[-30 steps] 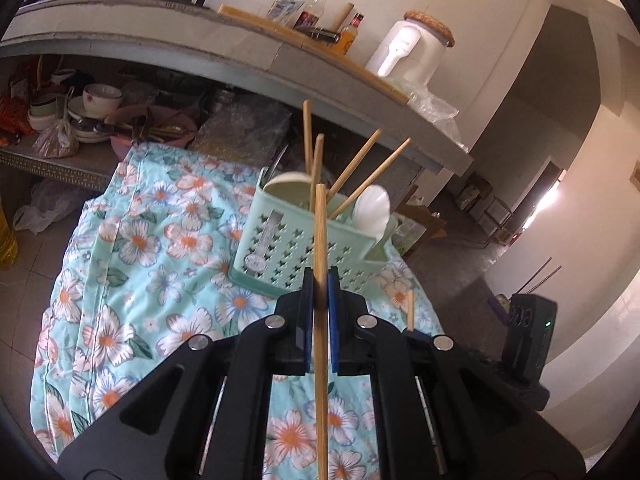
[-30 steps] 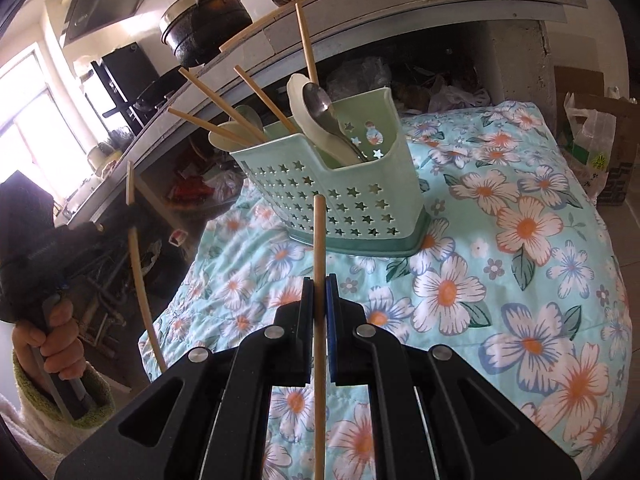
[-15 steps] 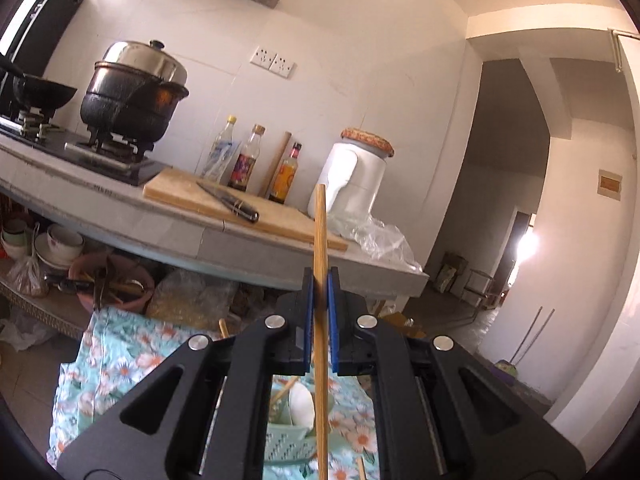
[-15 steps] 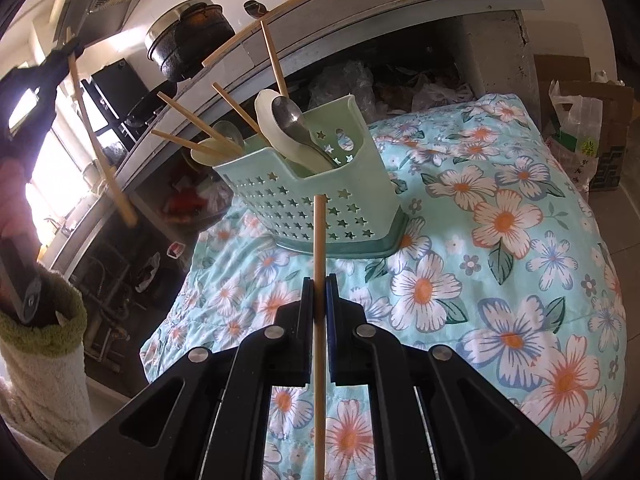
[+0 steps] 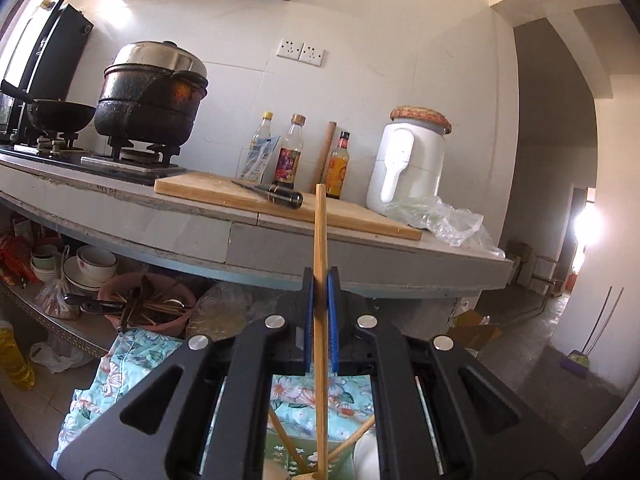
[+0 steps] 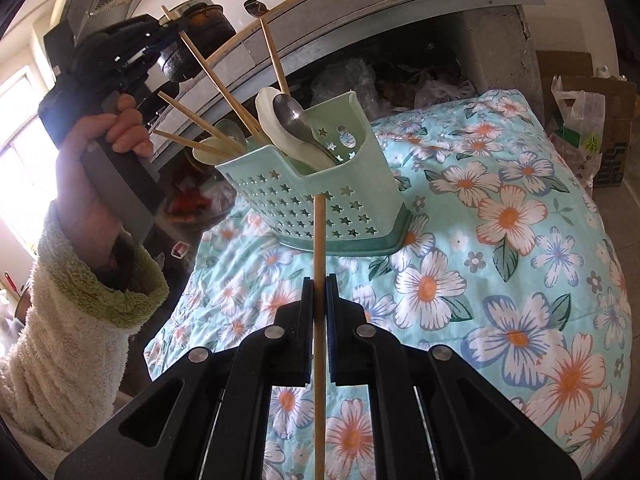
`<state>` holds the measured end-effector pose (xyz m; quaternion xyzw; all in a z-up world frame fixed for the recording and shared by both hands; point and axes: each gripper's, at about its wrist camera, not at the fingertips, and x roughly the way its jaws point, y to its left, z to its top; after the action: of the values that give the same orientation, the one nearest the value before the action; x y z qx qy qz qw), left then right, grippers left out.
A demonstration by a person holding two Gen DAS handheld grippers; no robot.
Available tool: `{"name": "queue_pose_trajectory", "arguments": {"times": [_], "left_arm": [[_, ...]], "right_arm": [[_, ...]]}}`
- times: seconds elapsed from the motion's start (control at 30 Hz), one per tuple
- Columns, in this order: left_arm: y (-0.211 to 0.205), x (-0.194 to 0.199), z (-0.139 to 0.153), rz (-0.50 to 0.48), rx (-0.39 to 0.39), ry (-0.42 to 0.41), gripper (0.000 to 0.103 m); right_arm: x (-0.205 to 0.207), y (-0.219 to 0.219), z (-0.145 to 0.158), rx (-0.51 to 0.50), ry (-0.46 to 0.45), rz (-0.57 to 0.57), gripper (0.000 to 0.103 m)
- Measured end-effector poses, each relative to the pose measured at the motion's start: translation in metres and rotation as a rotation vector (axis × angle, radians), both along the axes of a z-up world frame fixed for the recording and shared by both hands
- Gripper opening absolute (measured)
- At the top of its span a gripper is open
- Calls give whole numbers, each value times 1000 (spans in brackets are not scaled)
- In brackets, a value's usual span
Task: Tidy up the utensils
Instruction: 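Lower the left gripper's chopstick into the holder and open the left gripper, then lower the right gripper's chopstick into the holder and open the right gripper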
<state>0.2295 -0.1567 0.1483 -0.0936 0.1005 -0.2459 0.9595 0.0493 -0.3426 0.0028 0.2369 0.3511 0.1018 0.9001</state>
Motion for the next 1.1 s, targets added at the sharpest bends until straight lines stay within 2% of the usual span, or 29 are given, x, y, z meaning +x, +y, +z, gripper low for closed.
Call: {"name": "queue_pose_trajectory", "arguments": {"times": [0.17,0.23,0.3,0.47,0.67,0.8,0.93,1.1], "left_arm": [[8,-2,-15,-51,-23,40,6],[11,-9,-16,-76,-23,41,17],[15,-17,-16,-90,-23,37,24],[33,-41,-11,-115,-38,43,34],[66,-74,-12,-103,-50,59,48],[91,-96,-25,-74,-39,71,60],[111,-111,-46,-48,1,108,71],[132,-123,-78,-9,22,184,75]], "right_arm": [[-1,0,0,-5,2,-1,6],[-1,0,0,-7,1,-4,6],[-2,0,0,-10,0,-6,6],[-4,2,6,-26,-9,-7,6],[-6,3,27,-45,-51,3,6],[-2,3,50,-58,-112,10,6],[7,6,82,-73,-216,20,6],[28,11,123,-103,-355,5,6]]}}
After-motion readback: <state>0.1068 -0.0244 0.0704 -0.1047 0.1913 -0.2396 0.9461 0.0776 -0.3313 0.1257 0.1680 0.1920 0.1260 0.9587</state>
